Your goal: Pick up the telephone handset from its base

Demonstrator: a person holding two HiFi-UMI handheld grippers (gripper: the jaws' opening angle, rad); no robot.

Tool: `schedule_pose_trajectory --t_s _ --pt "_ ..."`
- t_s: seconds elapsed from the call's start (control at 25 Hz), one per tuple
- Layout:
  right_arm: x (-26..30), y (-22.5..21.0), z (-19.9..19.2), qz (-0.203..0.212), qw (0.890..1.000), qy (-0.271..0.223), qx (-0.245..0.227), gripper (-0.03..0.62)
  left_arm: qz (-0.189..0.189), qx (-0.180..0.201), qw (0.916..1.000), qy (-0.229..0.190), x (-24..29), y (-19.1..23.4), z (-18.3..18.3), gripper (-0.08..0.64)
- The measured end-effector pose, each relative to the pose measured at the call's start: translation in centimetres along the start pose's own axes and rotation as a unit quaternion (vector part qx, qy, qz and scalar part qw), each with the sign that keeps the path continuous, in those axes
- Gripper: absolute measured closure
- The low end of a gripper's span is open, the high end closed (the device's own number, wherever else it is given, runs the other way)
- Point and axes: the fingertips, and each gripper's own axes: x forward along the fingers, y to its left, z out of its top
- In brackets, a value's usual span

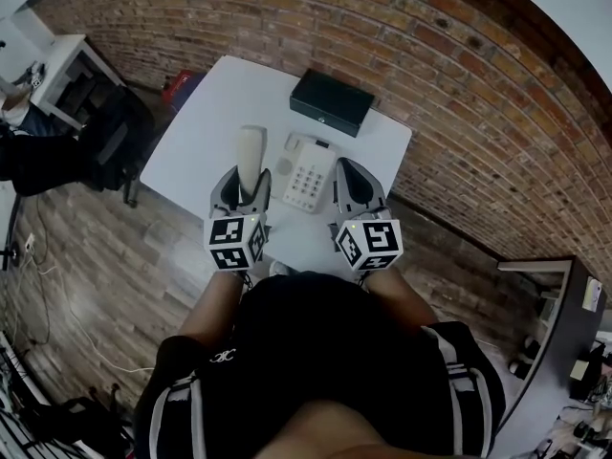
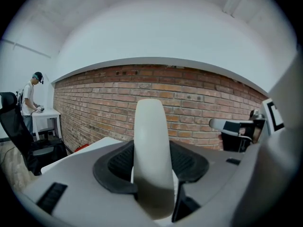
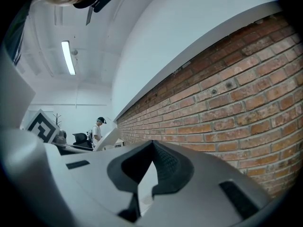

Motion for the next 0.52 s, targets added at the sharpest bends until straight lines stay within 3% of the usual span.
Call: schedule_pose_trajectory --t_s 0.52 --pt "0.03 -0.13 -0.43 -0.005 1.0 0.007 -0.003 0.594 -0.016 0.003 0.9998 0.011 0.57 -0.62 -0.43 0.35"
